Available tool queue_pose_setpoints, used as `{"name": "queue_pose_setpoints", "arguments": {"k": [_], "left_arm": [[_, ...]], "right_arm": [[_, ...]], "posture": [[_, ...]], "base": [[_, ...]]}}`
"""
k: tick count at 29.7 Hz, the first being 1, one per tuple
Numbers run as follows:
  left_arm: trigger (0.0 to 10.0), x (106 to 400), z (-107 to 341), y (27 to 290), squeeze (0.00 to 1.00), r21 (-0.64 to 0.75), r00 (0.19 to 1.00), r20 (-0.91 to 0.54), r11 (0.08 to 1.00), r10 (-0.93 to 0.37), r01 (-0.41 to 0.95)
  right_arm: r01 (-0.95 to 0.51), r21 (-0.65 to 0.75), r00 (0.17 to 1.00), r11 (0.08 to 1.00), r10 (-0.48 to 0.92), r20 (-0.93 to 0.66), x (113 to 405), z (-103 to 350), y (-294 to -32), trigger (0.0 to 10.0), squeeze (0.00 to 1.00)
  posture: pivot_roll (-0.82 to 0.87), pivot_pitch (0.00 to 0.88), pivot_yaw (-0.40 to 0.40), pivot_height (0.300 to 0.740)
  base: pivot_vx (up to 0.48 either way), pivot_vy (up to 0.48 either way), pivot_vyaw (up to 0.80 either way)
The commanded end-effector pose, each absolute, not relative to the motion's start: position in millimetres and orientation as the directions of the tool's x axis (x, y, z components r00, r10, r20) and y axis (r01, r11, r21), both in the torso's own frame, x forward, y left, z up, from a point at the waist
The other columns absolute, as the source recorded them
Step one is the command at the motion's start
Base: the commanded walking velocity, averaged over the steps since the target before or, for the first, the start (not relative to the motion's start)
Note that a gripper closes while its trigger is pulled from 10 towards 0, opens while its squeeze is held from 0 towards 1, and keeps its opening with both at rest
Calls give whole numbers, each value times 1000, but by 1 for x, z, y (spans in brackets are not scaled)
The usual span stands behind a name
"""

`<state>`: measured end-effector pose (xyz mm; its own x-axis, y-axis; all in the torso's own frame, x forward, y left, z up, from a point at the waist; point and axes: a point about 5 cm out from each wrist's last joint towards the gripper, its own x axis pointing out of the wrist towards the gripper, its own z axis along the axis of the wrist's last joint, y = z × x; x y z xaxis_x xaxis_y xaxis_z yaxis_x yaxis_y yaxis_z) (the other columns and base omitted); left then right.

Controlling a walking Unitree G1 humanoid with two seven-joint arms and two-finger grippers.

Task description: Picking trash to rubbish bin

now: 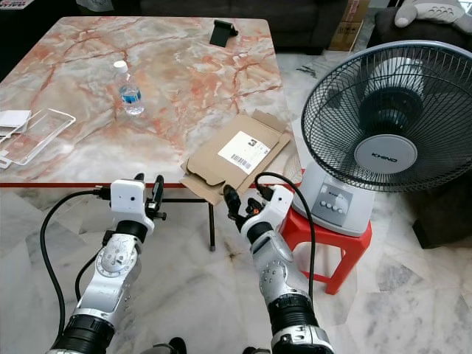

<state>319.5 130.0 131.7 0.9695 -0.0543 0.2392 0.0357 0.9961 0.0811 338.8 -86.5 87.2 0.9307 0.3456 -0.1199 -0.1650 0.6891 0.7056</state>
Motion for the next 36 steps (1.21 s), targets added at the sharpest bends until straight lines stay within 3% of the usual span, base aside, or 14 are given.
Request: {"name": "queue_pose_setpoints", "arguments": {"k": [1, 21, 27, 36], "left_arm": [[10000, 320, 130, 128, 0, 80, 972, 224, 996, -64, 47], [10000, 319, 130, 127, 0, 78, 972, 222, 995, -73, 56], [10000, 320, 130, 127, 0, 78, 973, 221, 995, -74, 58], [10000, 320, 130, 126, 0, 78, 973, 219, 995, -77, 62]], "right_arm": [[-208, 733, 925, 648, 375, -69, 345, 101, -68, 10000, 0], [-224, 778, 915, 587, 401, -38, 347, 104, -60, 10000, 0], [-240, 847, 904, 475, 428, 15, 348, 110, -59, 10000, 0], [-269, 849, 894, 455, 447, 43, 347, 114, -58, 10000, 0]], "posture": [[89, 183, -19, 740], [94, 190, -20, 740], [93, 188, -20, 740], [92, 187, -19, 740]], "base": [[0, 0, 0], [0, 0, 0], [0, 0, 0], [0, 0, 0]]}}
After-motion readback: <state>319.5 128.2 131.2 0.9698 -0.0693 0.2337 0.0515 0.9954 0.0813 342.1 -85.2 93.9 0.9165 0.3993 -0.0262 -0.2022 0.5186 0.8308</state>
